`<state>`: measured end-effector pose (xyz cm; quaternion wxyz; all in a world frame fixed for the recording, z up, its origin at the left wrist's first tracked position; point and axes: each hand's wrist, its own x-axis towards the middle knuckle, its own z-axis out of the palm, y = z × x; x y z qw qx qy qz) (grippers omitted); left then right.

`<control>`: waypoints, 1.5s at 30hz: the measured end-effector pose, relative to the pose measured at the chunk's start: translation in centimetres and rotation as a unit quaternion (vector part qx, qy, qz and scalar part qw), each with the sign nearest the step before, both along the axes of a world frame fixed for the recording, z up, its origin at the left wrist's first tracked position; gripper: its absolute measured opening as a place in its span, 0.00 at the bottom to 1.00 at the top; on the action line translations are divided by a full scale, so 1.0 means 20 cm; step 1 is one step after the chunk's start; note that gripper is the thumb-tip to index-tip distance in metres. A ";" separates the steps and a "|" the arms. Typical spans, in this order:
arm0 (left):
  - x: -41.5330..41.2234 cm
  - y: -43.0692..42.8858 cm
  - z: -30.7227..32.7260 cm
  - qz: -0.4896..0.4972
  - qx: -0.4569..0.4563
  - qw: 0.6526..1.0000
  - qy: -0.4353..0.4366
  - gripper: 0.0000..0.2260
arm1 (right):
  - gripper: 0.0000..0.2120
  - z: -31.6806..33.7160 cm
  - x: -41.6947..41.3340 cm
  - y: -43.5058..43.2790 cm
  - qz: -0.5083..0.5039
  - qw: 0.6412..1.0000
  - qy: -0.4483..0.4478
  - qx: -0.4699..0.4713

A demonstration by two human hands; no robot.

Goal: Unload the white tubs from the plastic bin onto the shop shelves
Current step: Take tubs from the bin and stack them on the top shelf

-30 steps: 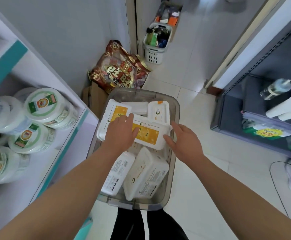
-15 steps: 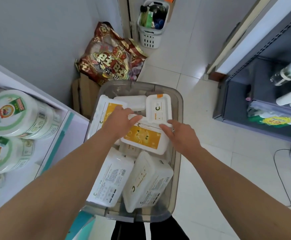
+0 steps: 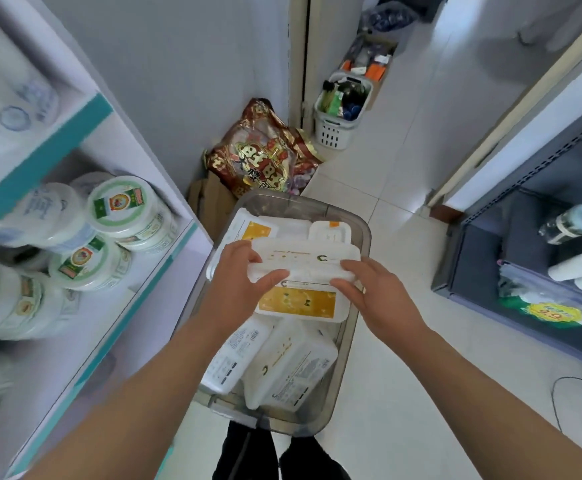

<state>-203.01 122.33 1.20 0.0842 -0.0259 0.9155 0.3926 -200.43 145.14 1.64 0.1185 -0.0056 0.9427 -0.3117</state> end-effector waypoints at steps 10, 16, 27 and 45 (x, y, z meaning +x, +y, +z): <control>0.57 -0.31 0.63 0.184 0.004 0.976 0.119 0.20 | 0.26 0.63 0.14 -0.33 0.161 0.972 0.155 -0.074; 0.98 -0.62 0.96 0.300 0.001 0.931 0.209 0.21 | 0.21 0.97 0.32 -0.73 0.283 0.912 0.251 -0.159; 2.05 -1.14 1.43 0.454 -0.060 0.834 0.308 0.18 | 0.19 1.40 1.07 -1.52 0.398 0.821 0.302 -0.278; 3.04 -2.01 1.52 0.633 -0.103 0.720 0.266 0.18 | 0.11 1.48 1.79 -2.89 0.580 0.746 0.137 -0.296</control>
